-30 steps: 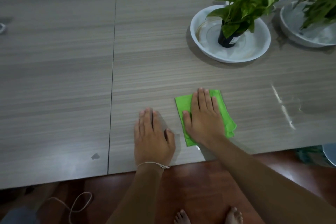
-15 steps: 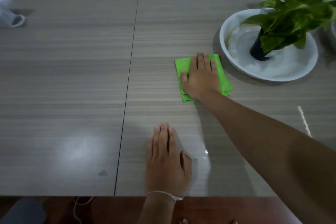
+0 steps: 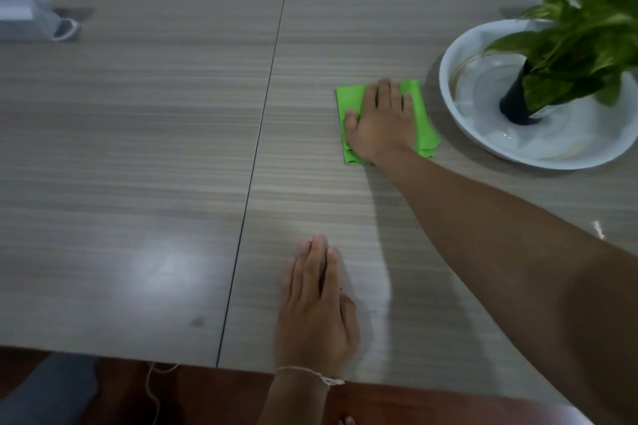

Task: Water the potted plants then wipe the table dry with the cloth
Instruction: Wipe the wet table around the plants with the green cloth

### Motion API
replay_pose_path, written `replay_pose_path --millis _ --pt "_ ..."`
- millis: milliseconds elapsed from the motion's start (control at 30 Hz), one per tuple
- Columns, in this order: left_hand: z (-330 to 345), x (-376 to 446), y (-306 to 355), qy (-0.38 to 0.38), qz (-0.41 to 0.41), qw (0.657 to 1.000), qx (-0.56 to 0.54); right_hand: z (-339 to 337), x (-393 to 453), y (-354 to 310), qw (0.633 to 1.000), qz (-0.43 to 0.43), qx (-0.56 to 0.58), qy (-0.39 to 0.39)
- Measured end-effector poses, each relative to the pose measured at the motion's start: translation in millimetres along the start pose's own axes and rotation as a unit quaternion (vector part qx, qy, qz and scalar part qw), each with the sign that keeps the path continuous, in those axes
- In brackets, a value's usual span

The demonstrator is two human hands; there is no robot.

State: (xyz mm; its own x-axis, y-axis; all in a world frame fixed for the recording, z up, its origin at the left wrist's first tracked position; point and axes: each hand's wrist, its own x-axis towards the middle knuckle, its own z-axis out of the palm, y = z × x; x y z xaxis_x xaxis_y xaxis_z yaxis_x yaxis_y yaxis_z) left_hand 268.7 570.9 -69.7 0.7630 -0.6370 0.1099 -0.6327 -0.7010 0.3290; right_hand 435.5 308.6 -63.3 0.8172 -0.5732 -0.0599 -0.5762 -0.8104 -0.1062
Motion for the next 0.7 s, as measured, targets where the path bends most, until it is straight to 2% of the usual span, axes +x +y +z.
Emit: replay_pose_path --millis 267,500,700 --pt "0 1 -2 0.001 0.004 1.000 0.007 8 -117 0 0.998 -0.041 0.037 0.024" --pt "4 1 -5 0.050 -0.053 0.997 -0.023 15 -220 7 0.996 -0.056 0.067 0.028" --pt "5 -3 -6 0.032 -0.053 0.998 -0.009 18 -271 33 0.995 -0.064 0.077 0.030"
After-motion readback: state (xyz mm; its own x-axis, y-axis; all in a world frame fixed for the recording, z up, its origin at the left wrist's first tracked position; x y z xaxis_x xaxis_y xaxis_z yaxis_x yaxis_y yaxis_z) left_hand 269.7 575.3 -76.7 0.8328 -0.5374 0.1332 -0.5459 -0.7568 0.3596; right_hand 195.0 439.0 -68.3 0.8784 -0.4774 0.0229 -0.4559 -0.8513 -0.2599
